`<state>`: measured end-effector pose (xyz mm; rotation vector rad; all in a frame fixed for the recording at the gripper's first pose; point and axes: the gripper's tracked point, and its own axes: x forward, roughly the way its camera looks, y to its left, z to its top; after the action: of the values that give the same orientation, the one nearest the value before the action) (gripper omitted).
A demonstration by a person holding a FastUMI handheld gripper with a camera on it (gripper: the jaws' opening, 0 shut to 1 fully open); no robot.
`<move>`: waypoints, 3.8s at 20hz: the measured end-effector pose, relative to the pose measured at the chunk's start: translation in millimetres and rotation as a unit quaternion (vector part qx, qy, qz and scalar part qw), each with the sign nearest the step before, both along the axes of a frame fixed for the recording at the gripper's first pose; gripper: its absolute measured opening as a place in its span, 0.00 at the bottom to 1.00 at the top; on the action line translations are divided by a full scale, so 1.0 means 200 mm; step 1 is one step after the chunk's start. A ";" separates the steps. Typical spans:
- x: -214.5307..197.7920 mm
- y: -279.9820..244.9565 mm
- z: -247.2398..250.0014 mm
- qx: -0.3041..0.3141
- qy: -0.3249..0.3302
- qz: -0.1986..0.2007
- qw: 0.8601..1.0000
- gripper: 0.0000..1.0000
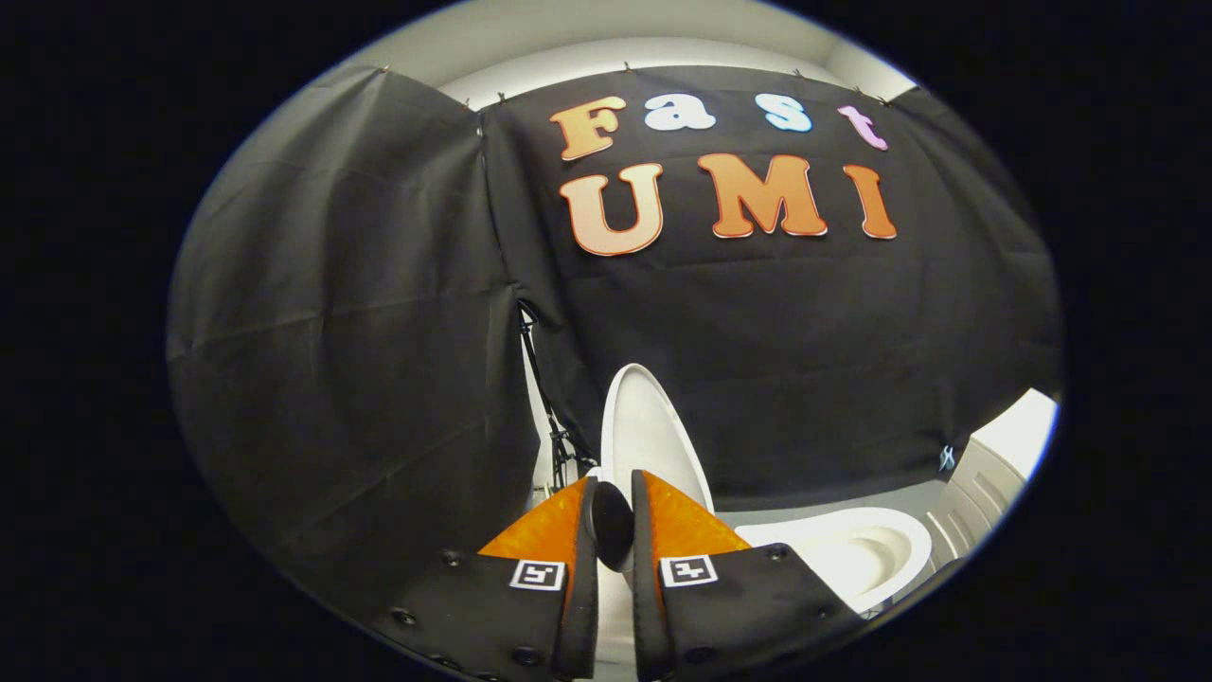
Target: Open the toilet lid.
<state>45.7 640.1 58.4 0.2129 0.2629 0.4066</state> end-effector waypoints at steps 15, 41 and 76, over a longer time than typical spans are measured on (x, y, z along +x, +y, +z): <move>0.11 -0.58 0.37 0.050 -0.058 0.029 0.997 0.94; -0.01 -2.52 -0.05 -0.088 -0.108 -0.136 0.981 0.90; -0.02 -2.76 -0.45 -0.080 -0.097 -0.201 0.971 0.89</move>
<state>42.0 88.1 -31.0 0.0625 0.0559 0.0016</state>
